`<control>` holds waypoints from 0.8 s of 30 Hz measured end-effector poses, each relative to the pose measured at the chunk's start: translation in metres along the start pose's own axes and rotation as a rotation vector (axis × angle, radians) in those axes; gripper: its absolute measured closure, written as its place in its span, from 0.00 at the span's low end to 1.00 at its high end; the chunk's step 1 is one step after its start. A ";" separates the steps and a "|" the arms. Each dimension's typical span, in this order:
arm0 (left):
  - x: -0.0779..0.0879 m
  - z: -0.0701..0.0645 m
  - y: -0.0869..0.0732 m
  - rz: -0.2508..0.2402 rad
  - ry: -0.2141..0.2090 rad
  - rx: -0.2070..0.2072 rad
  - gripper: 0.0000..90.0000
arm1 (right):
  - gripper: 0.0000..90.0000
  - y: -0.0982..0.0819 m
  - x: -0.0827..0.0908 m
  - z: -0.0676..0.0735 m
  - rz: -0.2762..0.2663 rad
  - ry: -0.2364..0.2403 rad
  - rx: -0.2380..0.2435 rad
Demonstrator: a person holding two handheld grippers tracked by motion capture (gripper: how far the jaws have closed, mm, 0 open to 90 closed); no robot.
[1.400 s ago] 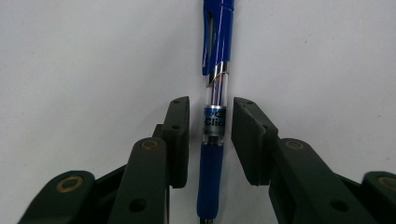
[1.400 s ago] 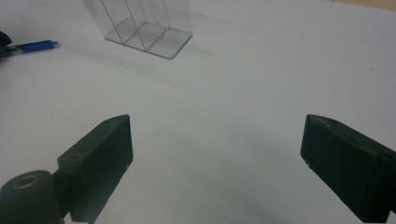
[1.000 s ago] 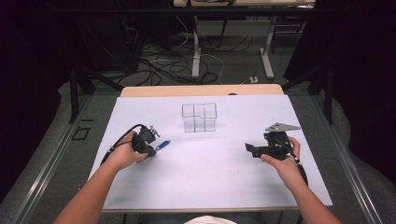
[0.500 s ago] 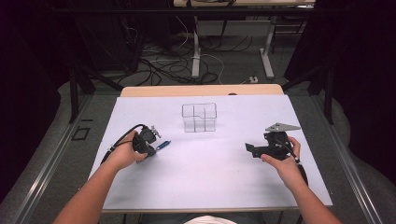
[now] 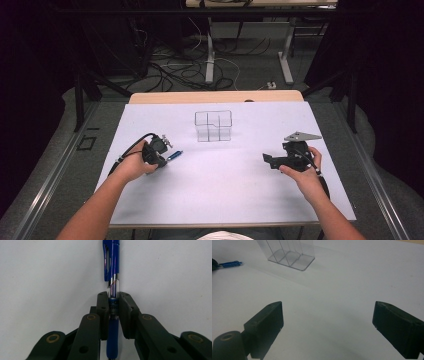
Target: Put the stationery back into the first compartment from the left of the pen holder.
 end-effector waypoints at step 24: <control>0.023 -0.009 0.010 -0.181 0.026 0.001 0.88 | 0.11 -0.001 -0.001 0.001 0.006 0.003 -0.009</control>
Point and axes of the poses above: each handheld gripper's, and its own axes: x roughly backward along the jaws, y roughly out of its top, z roughly to its left, the point moved 6 cm from there along -x, roughly forward along the jaws, and after that the axes turned 11 degrees about x, right-handed, at the moved point
